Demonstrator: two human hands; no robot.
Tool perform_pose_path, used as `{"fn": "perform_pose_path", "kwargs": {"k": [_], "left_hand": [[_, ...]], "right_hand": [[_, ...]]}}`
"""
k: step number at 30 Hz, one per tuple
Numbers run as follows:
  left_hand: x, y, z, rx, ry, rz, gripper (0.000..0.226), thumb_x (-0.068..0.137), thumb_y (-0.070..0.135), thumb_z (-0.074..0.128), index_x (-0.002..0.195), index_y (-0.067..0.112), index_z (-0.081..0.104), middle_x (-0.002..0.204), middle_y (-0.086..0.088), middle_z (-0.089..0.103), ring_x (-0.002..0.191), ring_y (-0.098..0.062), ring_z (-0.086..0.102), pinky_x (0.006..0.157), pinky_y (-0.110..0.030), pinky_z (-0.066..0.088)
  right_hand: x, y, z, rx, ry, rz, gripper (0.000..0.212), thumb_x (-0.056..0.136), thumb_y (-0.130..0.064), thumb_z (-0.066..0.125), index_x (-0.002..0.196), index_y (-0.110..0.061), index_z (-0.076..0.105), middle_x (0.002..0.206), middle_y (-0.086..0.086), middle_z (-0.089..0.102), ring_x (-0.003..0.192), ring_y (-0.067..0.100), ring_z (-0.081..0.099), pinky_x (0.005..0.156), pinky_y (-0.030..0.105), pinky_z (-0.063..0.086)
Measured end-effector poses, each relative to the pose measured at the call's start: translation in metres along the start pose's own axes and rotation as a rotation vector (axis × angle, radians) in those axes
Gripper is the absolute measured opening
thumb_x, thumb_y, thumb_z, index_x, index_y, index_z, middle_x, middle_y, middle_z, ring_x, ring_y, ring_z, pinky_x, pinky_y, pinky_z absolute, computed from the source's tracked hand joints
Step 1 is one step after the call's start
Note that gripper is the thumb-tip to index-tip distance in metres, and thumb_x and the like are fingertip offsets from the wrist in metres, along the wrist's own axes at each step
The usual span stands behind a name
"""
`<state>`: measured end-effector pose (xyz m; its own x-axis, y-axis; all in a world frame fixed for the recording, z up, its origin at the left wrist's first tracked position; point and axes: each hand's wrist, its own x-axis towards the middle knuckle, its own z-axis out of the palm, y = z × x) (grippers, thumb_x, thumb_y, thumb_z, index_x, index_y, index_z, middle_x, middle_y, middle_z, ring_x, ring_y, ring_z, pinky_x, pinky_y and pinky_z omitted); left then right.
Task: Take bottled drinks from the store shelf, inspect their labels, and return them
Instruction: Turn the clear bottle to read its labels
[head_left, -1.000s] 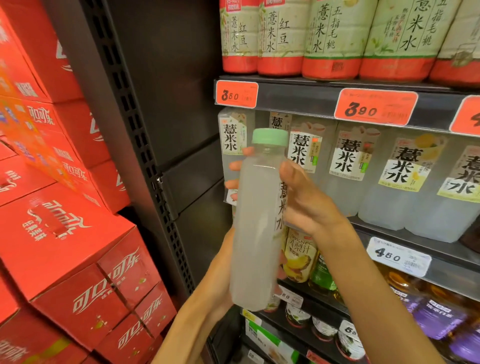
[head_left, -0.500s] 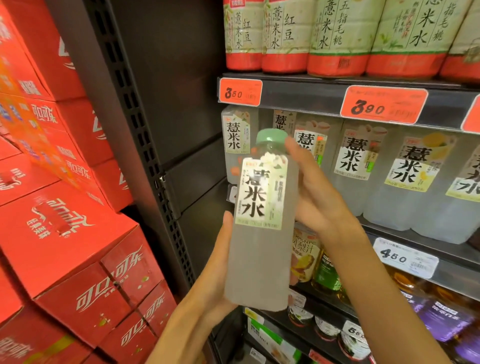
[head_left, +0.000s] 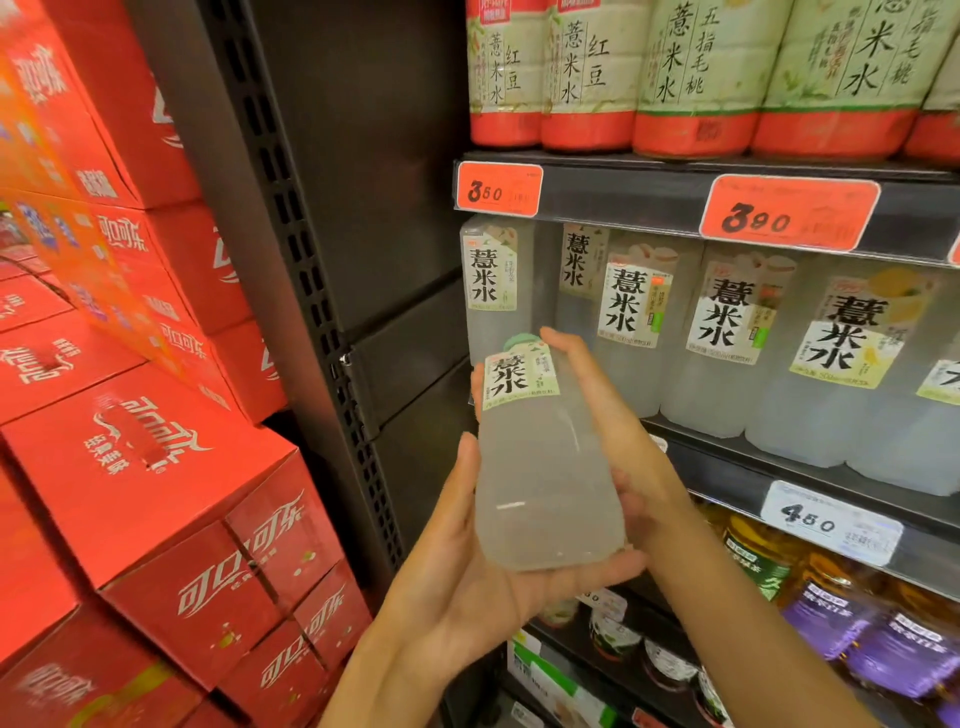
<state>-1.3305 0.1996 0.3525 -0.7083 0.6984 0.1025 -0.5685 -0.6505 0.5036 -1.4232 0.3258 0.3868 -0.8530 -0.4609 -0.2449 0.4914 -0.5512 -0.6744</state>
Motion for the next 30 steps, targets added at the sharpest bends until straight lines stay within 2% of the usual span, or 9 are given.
{"fn": "perform_pose_path", "kwargs": {"k": [4,6,8,9,11,13,17,24,30], "left_hand": [[0.000,0.000,0.002,-0.093,0.015,0.051,0.067,0.086,0.045,0.064,0.136,0.002,0.050,0.134,-0.029,0.049,0.126,-0.041,0.047,0.097,-0.052,0.046],[0.000,0.000,0.001,-0.113,0.027,0.056,0.068,0.086,0.043,0.064,0.138,0.003,0.047,0.137,-0.027,0.047,0.129,-0.040,0.042,0.099,-0.052,0.044],[0.000,0.001,0.000,-0.112,0.029,0.052,0.066,0.089,0.043,0.062,0.139,0.004,0.045,0.138,-0.026,0.045,0.130,-0.040,0.041,0.101,-0.051,0.042],[-0.001,0.002,0.000,-0.099,0.043,0.049,0.064,0.090,0.042,0.061,0.139,0.003,0.046,0.138,-0.027,0.046,0.130,-0.040,0.041,0.102,-0.051,0.042],[-0.001,0.006,-0.001,-0.059,0.093,0.048,0.062,0.088,0.039,0.064,0.137,0.003,0.048,0.136,-0.028,0.047,0.127,-0.041,0.045,0.098,-0.050,0.045],[-0.003,0.009,-0.006,0.016,0.123,0.049,0.062,0.084,0.036,0.069,0.134,0.004,0.052,0.133,-0.029,0.050,0.122,-0.040,0.051,0.092,-0.048,0.049],[-0.007,0.013,-0.023,0.321,0.230,0.103,0.070,0.065,0.038,0.084,0.125,0.012,0.062,0.124,-0.022,0.059,0.117,-0.039,0.050,0.098,-0.048,0.035],[0.000,0.022,-0.018,1.074,0.402,0.268,0.076,0.061,0.052,0.079,0.128,0.036,0.046,0.122,0.014,0.062,0.114,-0.007,0.059,0.084,-0.018,0.051],[0.012,0.022,-0.022,1.340,0.432,0.406,0.091,0.052,0.047,0.082,0.130,0.036,0.036,0.122,0.024,0.052,0.115,0.004,0.052,0.081,-0.012,0.049]], "right_hand": [[-0.004,0.007,0.002,-0.017,0.110,0.039,0.057,0.090,-0.050,0.052,0.126,-0.005,0.059,0.108,0.018,0.067,0.096,0.027,0.063,0.101,0.039,0.043],[-0.009,0.011,-0.003,-0.044,0.134,-0.015,0.047,0.095,-0.043,0.047,0.119,-0.005,0.059,0.104,0.020,0.068,0.081,0.021,0.066,0.086,0.032,0.050],[-0.011,0.013,-0.005,-0.053,0.179,-0.104,0.030,0.100,-0.029,0.040,0.095,-0.006,0.060,0.068,0.015,0.071,0.055,0.011,0.066,0.061,0.021,0.053],[-0.011,0.014,-0.003,-0.057,0.154,-0.104,0.032,0.100,-0.031,0.042,0.093,-0.005,0.060,0.062,0.012,0.069,0.055,0.010,0.067,0.063,0.020,0.054],[-0.004,0.013,0.004,-0.035,0.091,-0.027,0.052,0.092,-0.047,0.052,0.120,-0.004,0.061,0.089,0.016,0.069,0.087,0.020,0.067,0.095,0.032,0.049],[0.003,0.006,0.010,-0.016,0.087,-0.057,0.060,0.088,-0.048,0.056,0.131,-0.006,0.055,0.106,0.017,0.065,0.100,0.028,0.062,0.100,0.042,0.045],[0.007,-0.010,0.002,-0.023,-0.024,-0.259,0.050,0.085,-0.040,0.062,0.123,-0.008,0.057,0.097,0.014,0.072,0.089,0.026,0.070,0.074,0.038,0.056],[-0.015,-0.021,0.017,-0.395,-0.155,-0.616,0.067,0.062,-0.047,0.081,0.118,-0.017,0.060,0.108,0.004,0.072,0.101,0.019,0.068,0.080,0.032,0.056],[-0.031,-0.018,0.026,-0.645,-0.179,-0.802,0.074,0.057,-0.062,0.079,0.117,-0.025,0.058,0.113,-0.003,0.069,0.107,0.020,0.065,0.086,0.036,0.053]]}}
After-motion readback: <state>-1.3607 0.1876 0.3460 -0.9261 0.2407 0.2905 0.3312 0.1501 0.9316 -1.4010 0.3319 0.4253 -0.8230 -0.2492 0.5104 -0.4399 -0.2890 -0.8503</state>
